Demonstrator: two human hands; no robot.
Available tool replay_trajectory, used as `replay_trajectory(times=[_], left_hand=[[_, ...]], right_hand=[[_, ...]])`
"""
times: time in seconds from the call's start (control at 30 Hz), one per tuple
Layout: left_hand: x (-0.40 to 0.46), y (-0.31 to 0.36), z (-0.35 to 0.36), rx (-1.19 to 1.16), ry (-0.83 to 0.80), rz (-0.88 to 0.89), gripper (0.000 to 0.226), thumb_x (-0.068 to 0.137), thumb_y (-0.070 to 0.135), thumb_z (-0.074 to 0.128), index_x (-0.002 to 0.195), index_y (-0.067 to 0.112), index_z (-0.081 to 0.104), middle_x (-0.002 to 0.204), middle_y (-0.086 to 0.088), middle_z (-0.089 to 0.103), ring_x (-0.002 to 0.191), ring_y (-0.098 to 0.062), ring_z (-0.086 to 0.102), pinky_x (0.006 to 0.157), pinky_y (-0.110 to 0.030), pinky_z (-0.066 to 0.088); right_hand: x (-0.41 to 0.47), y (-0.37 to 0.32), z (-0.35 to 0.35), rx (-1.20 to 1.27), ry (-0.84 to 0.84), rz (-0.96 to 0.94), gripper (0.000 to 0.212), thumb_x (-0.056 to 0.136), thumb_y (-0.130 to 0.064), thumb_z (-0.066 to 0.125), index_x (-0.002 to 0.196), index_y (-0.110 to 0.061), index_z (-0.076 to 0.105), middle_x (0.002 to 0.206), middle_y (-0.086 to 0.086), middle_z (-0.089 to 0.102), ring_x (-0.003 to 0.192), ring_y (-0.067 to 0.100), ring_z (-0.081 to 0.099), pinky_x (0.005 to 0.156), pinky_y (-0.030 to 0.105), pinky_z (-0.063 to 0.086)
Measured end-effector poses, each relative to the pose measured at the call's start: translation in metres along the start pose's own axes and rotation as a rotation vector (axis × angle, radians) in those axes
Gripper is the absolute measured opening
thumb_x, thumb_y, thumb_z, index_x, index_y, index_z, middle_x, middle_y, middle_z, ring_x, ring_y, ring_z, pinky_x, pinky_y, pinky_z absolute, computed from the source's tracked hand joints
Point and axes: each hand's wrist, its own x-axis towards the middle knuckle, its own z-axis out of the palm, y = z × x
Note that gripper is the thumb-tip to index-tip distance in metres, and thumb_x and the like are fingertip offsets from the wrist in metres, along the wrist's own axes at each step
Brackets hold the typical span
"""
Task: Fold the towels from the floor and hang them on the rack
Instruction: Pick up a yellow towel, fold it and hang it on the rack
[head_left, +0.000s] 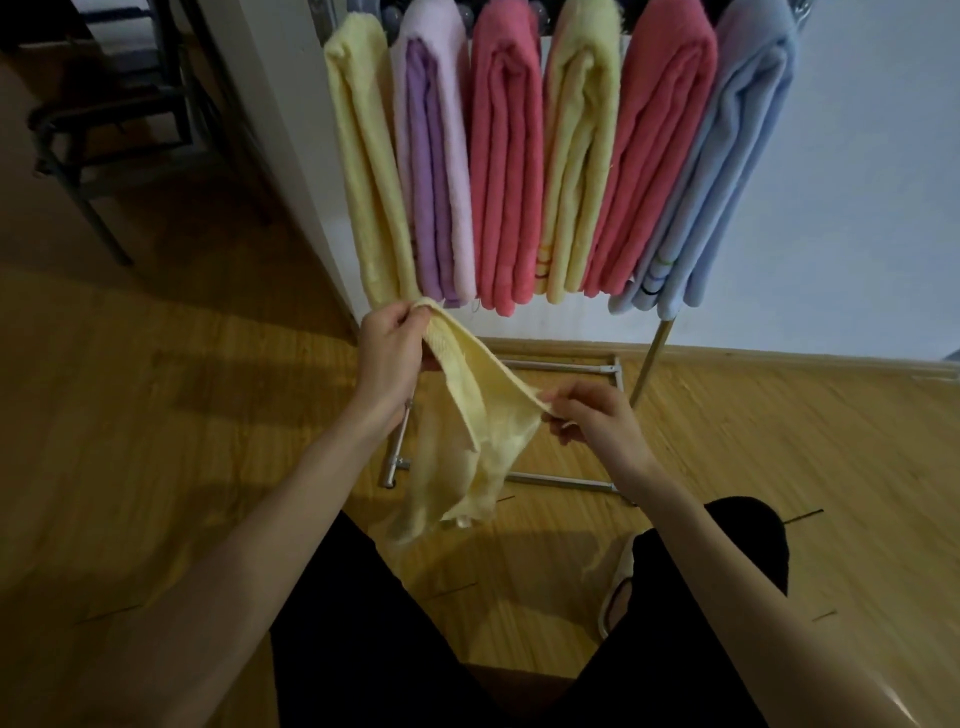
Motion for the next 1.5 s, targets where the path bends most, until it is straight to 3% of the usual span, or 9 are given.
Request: replay_trajectory(times=[0.13,0.33,0.53,0.63,0.83,1.0,1.2,1.37,1.5], left_hand=[[0.005,0.004,-0.001,0.008,0.034,0.03,0.027,0.095,0.009,0.046,0.07,0.008,0.055,0.068,-0.01,0.052,0.066,-0.02,0.058,0.061,-0.036,0.051],[0.01,0.013,-0.011,0.017,0.081,0.049,0.026,0.097,0.012,0.046,0.074,0.008,0.058,0.074,-0.01,0.057,0.069,-0.02,0.063,0.064,-0.037,0.055],[0.015,0.02,-0.016,0.0,0.078,0.045,0.025,0.098,0.014,0.045,0.08,0.005,0.059,0.076,-0.01,0.059,0.071,-0.02,0.066,0.061,-0.031,0.056],[0.015,0.023,-0.012,-0.005,0.069,0.054,0.023,0.098,0.014,0.046,0.084,0.003,0.06,0.076,-0.011,0.059,0.071,-0.022,0.065,0.055,-0.028,0.052],[0.012,0.026,-0.002,-0.037,0.055,0.05,0.025,0.096,0.013,0.047,0.077,0.008,0.063,0.077,-0.013,0.063,0.077,-0.03,0.067,0.06,-0.035,0.056],[0.006,0.025,0.007,-0.05,0.031,0.054,0.024,0.097,0.015,0.047,0.088,0.001,0.064,0.095,-0.027,0.066,0.084,-0.032,0.069,0.072,-0.045,0.059],[0.003,0.023,0.018,-0.051,0.033,0.05,0.028,0.094,0.016,0.049,0.091,-0.007,0.063,0.093,-0.031,0.064,0.086,-0.039,0.067,0.074,-0.058,0.055],[0.005,0.025,0.019,-0.072,0.054,0.029,0.026,0.096,0.012,0.048,0.092,-0.01,0.061,0.084,-0.023,0.063,0.08,-0.034,0.069,0.063,-0.04,0.058],[0.007,0.021,0.01,0.018,0.036,0.071,0.025,0.097,0.011,0.046,0.085,-0.004,0.062,0.078,-0.017,0.065,0.067,-0.022,0.07,0.053,-0.028,0.056]], right_hand=[[0.003,0.01,0.005,-0.253,-0.026,-0.215,0.022,0.081,0.003,0.068,0.101,-0.004,0.067,0.093,0.01,0.068,0.08,0.023,0.065,0.068,0.031,0.057],[0.015,0.011,0.014,-0.473,0.266,-0.481,0.007,0.083,-0.018,0.073,0.085,-0.013,0.069,0.091,-0.002,0.052,0.076,0.008,0.052,0.061,0.015,0.045],[0.012,0.011,0.021,-0.661,0.208,-0.853,0.003,0.097,-0.012,0.048,0.099,-0.01,0.05,0.088,0.003,0.052,0.067,0.013,0.048,0.052,0.03,0.044],[0.009,0.016,0.025,-0.806,0.056,-0.968,0.022,0.102,-0.021,0.035,0.101,-0.008,0.053,0.092,0.007,0.05,0.06,0.018,0.047,0.044,0.032,0.044],[0.004,0.016,0.034,-0.673,-0.062,-0.846,0.018,0.09,-0.009,0.048,0.1,-0.003,0.061,0.096,0.004,0.05,0.061,0.008,0.043,0.05,0.033,0.046],[-0.005,0.008,0.037,-0.516,-0.136,-0.763,0.031,0.082,-0.028,0.055,0.105,-0.007,0.062,0.1,-0.004,0.047,0.072,0.002,0.049,0.057,0.029,0.049],[-0.004,0.006,0.047,-0.452,0.002,-0.723,0.029,0.091,-0.031,0.061,0.08,-0.004,0.06,0.085,-0.001,0.048,0.068,0.013,0.047,0.054,0.033,0.046],[-0.007,0.006,0.045,-0.393,0.043,-0.728,0.024,0.101,-0.016,0.039,0.09,-0.012,0.06,0.088,-0.004,0.047,0.073,0.008,0.048,0.061,0.022,0.042],[-0.001,0.006,0.033,-0.464,0.158,-0.704,0.026,0.1,-0.015,0.04,0.088,-0.005,0.061,0.087,0.0,0.046,0.073,0.007,0.045,0.065,0.013,0.037]])
